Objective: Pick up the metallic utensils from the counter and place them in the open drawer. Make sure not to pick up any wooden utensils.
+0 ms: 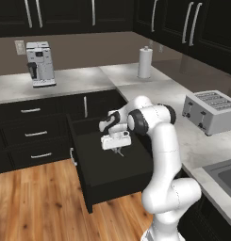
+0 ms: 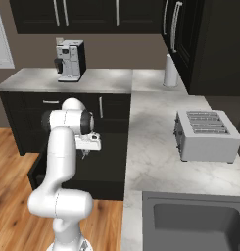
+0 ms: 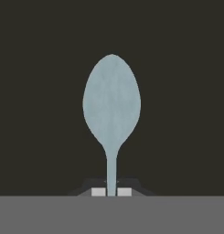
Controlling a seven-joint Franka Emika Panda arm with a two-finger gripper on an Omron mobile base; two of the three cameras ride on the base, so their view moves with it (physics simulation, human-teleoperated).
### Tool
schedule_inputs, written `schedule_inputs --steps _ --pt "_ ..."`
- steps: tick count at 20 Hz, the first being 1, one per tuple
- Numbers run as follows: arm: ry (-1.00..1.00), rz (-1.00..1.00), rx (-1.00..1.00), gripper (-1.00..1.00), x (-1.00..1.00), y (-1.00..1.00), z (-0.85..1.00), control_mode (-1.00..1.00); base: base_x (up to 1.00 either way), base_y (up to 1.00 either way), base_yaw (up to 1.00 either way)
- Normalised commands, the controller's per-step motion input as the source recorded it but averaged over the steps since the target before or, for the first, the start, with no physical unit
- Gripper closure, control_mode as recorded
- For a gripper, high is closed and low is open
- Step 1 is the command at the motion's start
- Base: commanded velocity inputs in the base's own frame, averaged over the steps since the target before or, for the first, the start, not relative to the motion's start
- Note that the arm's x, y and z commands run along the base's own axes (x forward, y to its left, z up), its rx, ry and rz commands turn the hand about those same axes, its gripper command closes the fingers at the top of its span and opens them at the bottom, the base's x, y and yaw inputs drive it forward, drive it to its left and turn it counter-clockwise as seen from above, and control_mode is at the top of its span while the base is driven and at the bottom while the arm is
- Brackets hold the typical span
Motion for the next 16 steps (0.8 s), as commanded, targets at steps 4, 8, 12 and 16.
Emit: schedule_inputs --steps 4,8,12,16 --pt "-0.3 0.0 0.02 1.0 0.0 -0.01 -0.23 -1.0 0.0 0.0 0.0" --pt "-0.33 0.0 0.01 1.0 0.0 0.0 -0.17 -1.0 0.0 0.0 0.0" --pt "-0.19 0.0 0.0 1.0 0.0 0.0 -0.03 -1.0 0.0 0.0 0.0" --pt "-0.02 0.0 0.0 1.0 0.0 0.0 -0.08 -1.0 0.0 0.0 0.0"
